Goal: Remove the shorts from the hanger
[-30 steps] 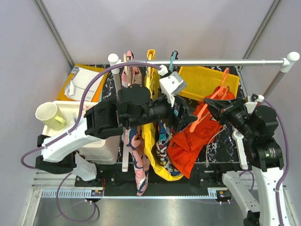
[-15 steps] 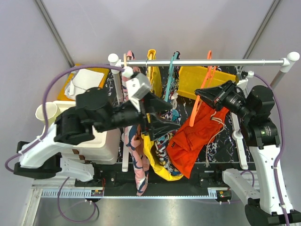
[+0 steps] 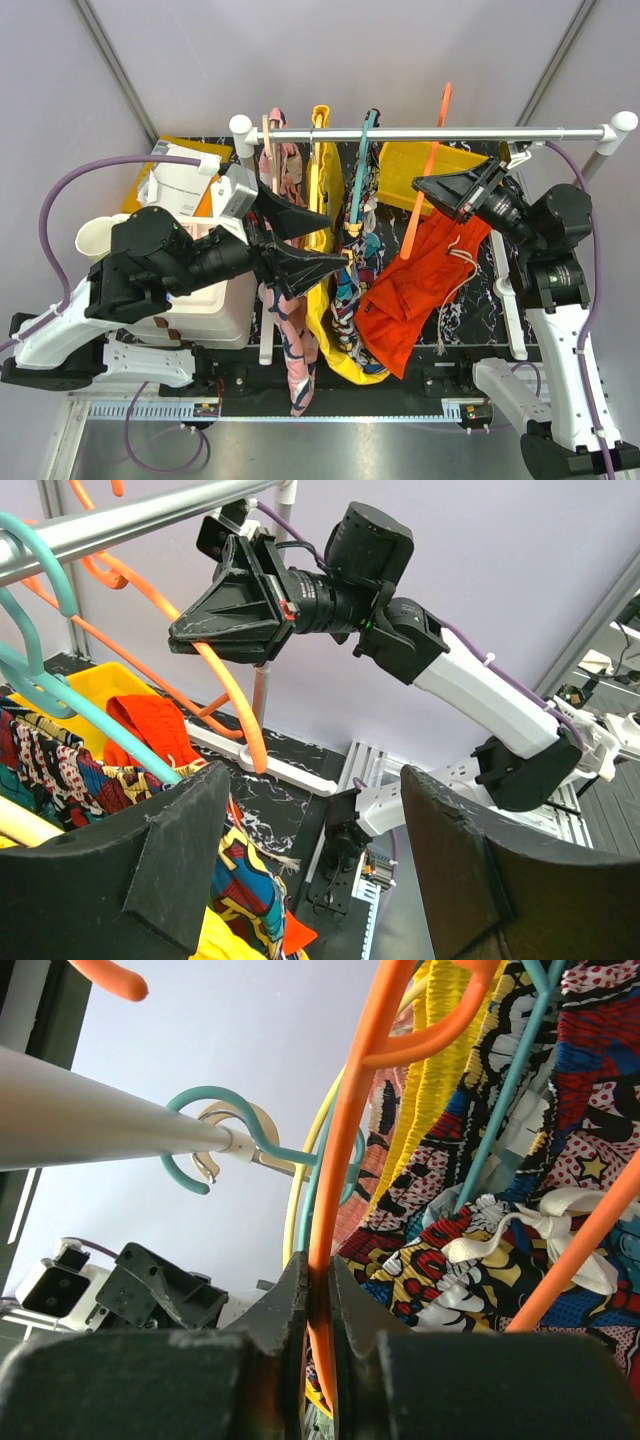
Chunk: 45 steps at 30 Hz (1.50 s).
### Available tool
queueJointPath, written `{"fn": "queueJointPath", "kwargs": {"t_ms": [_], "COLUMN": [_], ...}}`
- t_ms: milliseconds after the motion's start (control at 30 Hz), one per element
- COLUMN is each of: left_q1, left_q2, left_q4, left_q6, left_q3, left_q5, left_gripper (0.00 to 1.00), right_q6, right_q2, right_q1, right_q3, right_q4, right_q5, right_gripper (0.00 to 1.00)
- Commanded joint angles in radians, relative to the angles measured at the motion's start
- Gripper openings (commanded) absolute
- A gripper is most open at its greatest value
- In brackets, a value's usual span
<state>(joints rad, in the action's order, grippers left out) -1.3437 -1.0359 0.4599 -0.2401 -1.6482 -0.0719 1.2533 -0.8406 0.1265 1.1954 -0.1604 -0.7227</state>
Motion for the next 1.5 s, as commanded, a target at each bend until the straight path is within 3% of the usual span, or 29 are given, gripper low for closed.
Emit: {"fn": "queueJointPath", "kwargs": {"t_ms": [0,100,833,1467], "left_q1": [-0.005,-0.003,-0.005,-0.005], "left_q2": [-0.004,-0.006,-0.026,-0.039], "left_q4": [-0.086,-0.090,-0.106,-0.102], "left_q6": [0.004,0.005,0.018,0.030], "left_q3": [0.010,0.016,0.011,0.008], "left_q5": [-0.037,-0.040,-0.035,-0.045], "left_gripper": [0.73,0.73,0.74,0.76], "right_q6": [0.012,0.035,0.113,0.046], "right_q2": [0.011,0.017,0.001,0.090], "right_q1": [0.004,0.001,0.004,0.009], "right_q3": [0.003,-0.014,-0.020,-0.154], "right_q4": [0.151,0.231,0.324,0.263], "right_q5": [-0.052,-0.070,-0.127,-0.276], "right_gripper": [0.00,0.00,0.00,0.00]}}
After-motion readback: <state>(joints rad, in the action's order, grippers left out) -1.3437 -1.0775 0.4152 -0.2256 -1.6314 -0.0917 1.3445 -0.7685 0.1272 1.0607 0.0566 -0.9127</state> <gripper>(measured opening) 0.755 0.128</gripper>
